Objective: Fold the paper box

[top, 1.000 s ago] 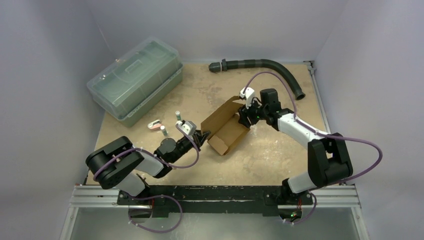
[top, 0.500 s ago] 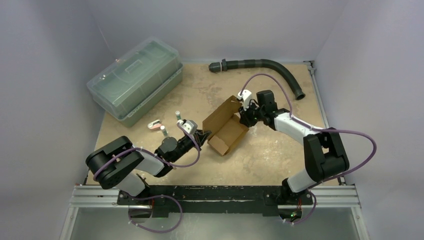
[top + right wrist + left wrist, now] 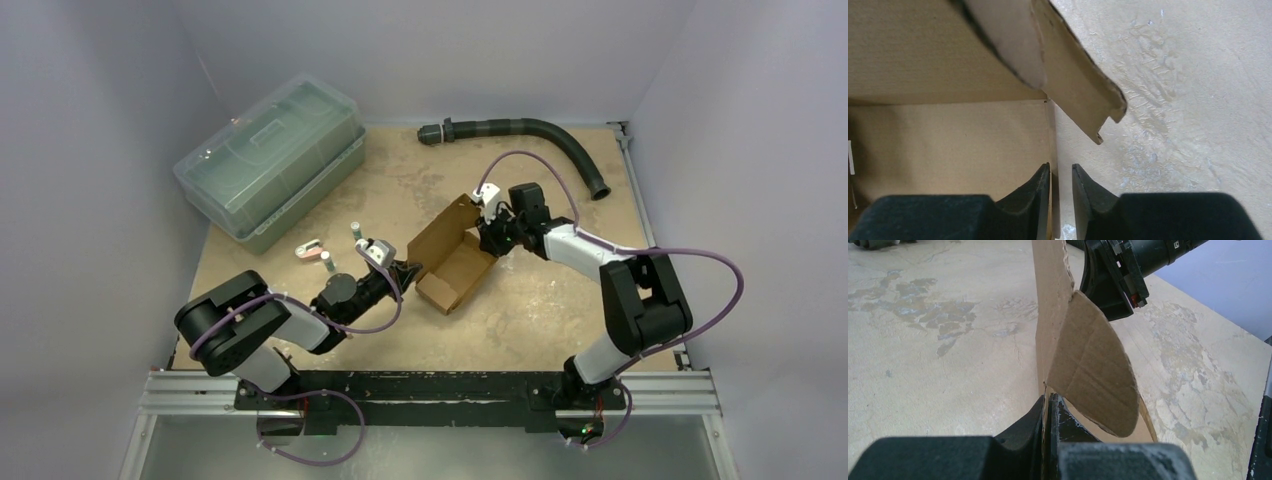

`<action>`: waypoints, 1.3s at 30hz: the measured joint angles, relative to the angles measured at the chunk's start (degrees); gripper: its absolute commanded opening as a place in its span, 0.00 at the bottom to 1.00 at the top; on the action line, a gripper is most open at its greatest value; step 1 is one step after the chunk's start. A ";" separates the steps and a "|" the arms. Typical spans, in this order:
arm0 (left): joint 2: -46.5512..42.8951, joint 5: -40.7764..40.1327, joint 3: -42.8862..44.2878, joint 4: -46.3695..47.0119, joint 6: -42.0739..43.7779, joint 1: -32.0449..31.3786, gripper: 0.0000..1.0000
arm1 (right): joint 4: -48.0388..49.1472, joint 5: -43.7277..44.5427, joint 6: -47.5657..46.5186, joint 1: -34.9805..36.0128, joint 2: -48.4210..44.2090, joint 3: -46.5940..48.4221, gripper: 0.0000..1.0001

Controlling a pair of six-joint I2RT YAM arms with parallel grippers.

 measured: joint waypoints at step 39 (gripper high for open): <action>-36.15 -13.84 -9.01 -36.76 -38.18 1.01 0.73 | 2.75 4.17 5.29 -3.23 -6.19 -1.01 0.00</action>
